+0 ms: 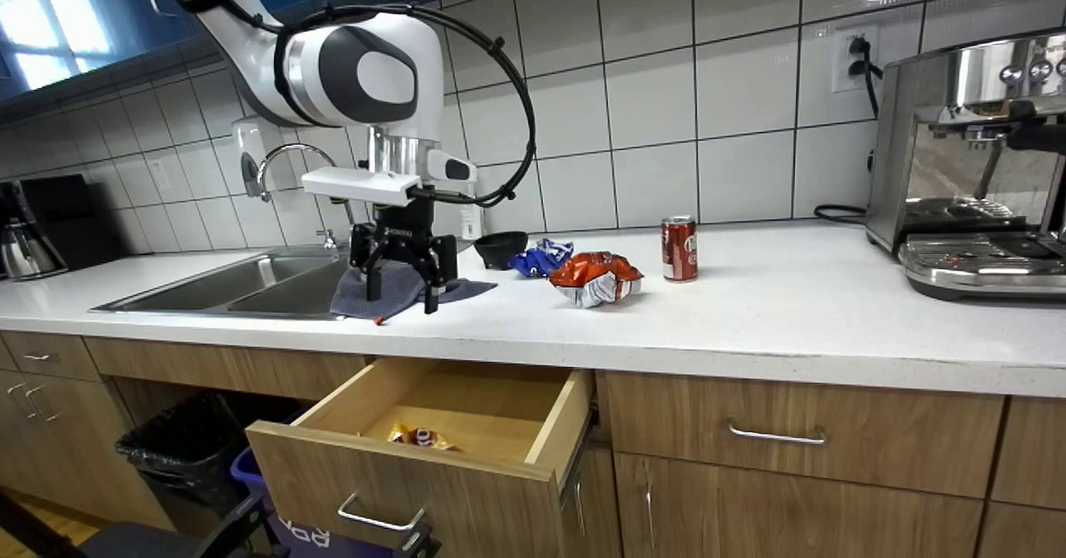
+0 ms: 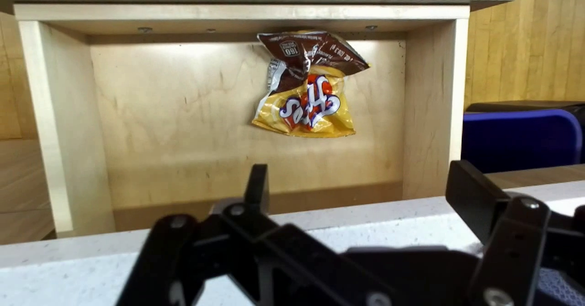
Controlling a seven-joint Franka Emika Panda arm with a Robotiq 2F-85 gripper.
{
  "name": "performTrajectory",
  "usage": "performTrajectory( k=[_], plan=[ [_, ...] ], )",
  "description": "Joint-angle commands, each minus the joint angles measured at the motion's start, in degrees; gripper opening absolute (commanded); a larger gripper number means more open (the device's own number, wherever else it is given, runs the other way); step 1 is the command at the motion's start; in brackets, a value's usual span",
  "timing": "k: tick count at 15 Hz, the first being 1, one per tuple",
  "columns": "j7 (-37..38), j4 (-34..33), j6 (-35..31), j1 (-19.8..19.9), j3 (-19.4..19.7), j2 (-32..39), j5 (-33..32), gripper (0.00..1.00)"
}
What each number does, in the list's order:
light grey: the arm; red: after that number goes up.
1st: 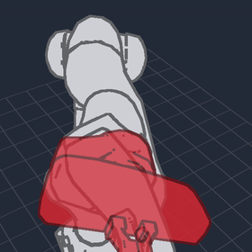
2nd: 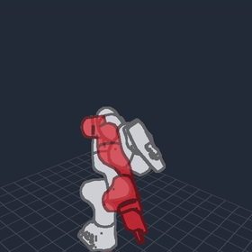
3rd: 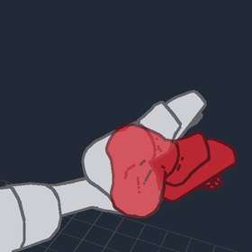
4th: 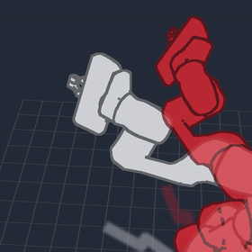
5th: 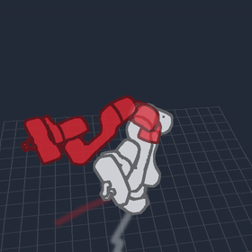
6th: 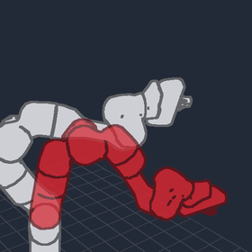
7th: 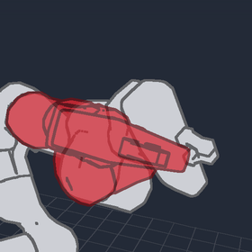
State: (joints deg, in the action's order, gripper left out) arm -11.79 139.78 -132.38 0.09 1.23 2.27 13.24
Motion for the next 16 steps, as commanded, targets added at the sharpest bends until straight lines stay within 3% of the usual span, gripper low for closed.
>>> performTrajectory(
  k=[1,16],
  plan=[
    [-2.93,-4.0,4.21,1.7,0.95,-0.15,-1.37,1.0],
    [-3.06,-16.2,4.66,6.13,4.8,4.46,-0.13,1.0]
  ],
)
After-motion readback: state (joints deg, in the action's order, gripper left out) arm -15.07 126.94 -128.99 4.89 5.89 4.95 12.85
